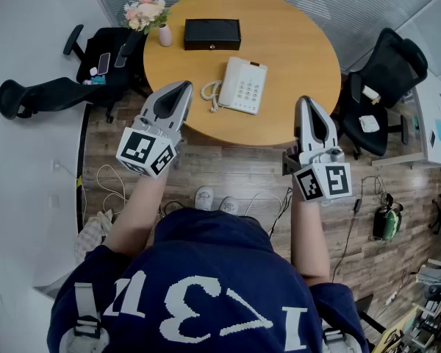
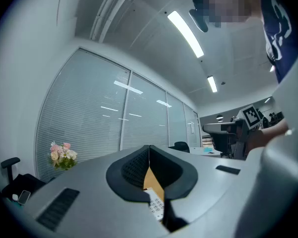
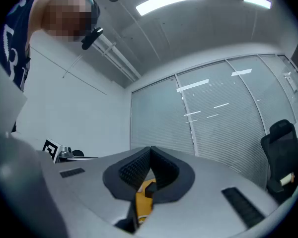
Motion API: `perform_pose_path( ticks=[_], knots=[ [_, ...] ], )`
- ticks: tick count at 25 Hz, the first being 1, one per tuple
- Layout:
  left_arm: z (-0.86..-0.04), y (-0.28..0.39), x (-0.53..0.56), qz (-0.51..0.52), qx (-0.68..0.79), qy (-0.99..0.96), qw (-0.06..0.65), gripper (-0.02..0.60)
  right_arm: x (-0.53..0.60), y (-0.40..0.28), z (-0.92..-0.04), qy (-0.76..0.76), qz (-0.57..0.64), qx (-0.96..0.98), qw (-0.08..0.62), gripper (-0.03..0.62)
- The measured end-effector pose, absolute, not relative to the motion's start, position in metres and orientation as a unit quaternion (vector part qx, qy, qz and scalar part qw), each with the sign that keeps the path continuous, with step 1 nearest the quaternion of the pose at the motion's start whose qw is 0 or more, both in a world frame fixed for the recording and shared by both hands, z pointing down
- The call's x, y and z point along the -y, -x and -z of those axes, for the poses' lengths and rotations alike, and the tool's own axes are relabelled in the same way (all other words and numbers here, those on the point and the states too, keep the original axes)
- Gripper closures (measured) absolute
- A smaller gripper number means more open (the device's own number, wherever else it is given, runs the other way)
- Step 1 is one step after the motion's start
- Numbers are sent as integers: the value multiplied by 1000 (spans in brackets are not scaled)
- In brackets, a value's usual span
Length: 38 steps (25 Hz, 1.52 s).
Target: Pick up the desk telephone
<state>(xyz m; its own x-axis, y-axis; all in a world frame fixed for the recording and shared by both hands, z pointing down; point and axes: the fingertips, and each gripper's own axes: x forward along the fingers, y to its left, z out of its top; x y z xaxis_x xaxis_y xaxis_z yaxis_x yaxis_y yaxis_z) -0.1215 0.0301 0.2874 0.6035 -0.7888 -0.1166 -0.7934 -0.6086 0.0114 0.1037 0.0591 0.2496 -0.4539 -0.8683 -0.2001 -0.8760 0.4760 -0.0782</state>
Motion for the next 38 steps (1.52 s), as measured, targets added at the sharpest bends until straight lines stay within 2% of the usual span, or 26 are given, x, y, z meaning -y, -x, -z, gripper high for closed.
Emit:
perform_pose_path(
  ticks=[29, 38],
  knots=[
    [-304, 86, -55, -41, -485, 873, 8, 566, -65, -131, -270, 454, 29, -884, 110, 566],
    [-302, 83, -9, -53, -468, 882, 13, 566, -25, -127, -267, 465, 17, -879, 106, 566]
  ],
)
